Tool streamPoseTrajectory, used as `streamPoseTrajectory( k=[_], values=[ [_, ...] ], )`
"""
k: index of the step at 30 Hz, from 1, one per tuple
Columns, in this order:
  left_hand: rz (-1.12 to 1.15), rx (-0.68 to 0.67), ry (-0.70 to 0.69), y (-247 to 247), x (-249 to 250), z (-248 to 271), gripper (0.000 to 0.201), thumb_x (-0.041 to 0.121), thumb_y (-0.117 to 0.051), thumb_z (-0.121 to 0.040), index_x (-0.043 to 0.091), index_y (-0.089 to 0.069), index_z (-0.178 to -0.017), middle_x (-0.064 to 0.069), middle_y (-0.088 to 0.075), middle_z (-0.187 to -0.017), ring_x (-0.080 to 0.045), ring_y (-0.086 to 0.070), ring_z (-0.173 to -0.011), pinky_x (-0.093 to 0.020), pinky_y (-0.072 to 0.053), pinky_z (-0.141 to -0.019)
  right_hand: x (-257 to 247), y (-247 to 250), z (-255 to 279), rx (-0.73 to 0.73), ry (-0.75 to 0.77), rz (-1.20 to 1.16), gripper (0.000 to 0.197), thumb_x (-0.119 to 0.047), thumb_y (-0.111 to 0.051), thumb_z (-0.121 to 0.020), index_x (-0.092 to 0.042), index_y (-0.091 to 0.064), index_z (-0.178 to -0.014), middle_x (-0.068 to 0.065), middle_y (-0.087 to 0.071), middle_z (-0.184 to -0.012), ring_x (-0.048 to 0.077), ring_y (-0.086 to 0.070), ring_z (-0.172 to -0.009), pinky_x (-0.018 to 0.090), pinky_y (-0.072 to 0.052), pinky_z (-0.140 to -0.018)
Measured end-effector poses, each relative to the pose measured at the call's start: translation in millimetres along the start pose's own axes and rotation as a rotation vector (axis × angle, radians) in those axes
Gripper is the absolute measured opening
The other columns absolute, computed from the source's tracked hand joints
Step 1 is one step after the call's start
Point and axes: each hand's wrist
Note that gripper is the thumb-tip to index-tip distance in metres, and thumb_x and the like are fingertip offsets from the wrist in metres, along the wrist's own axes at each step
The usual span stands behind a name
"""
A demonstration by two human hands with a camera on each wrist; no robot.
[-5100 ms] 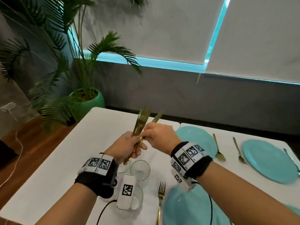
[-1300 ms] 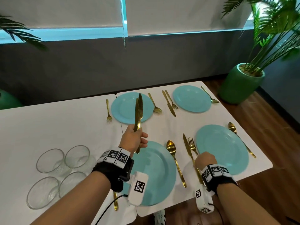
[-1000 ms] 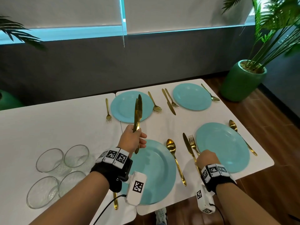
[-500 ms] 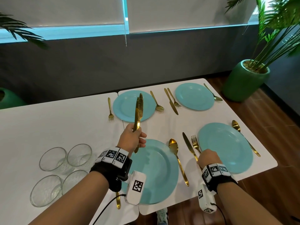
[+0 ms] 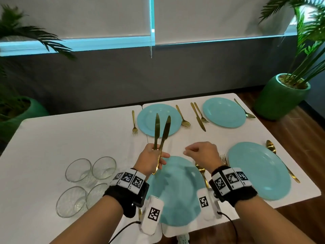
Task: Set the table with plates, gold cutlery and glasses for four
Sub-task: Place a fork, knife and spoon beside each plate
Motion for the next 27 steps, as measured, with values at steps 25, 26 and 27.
streamPoseTrajectory(
  k=[25, 26, 27],
  values=[
    [0.262, 0.304, -0.086, 130.6, -6.3, 32.8, 0.012, 0.005, -0.043, -0.094, 0.007, -0.046, -0.106, -0.012, -0.065, -0.093, -0.02, -0.06, -0.07, -0.026, -0.046, -0.06, -75.7, -129.1, 4.6, -0.481, -0.252, 0.03, 0.025, -0.014, -0.071, -0.079, -0.006, -0.06, -0.059, 0.005, -0.057, -0.053, 0.014, -0.038, -0.041, 0.021, -0.031, -0.04],
    [0.264, 0.313, -0.094, 134.7, -6.2, 34.3, 0.013, 0.004, -0.042, -0.095, 0.006, -0.046, -0.106, -0.013, -0.065, -0.093, -0.02, -0.06, -0.069, -0.026, -0.046, -0.06, -71.6, -138.8, 8.5, -0.519, -0.213, 0.154, 0.023, -0.019, -0.071, -0.08, -0.007, -0.062, -0.062, 0.003, -0.052, -0.051, 0.014, -0.038, -0.042, 0.02, -0.032, -0.042],
    [0.265, 0.318, -0.101, 137.7, -6.1, 35.4, 0.013, 0.004, -0.041, -0.095, 0.006, -0.046, -0.107, -0.012, -0.065, -0.092, -0.02, -0.06, -0.069, -0.025, -0.047, -0.06, -68.6, -147.9, 11.2, -0.561, -0.157, 0.276, 0.021, -0.024, -0.069, -0.082, -0.011, -0.064, -0.067, 0.001, -0.049, -0.053, 0.013, -0.039, -0.044, 0.019, -0.033, -0.044]
  ],
)
Point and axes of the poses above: each hand's wrist, its own z-axis away from the middle knuckle, its own y-axis out of the back of the hand, x = y × z
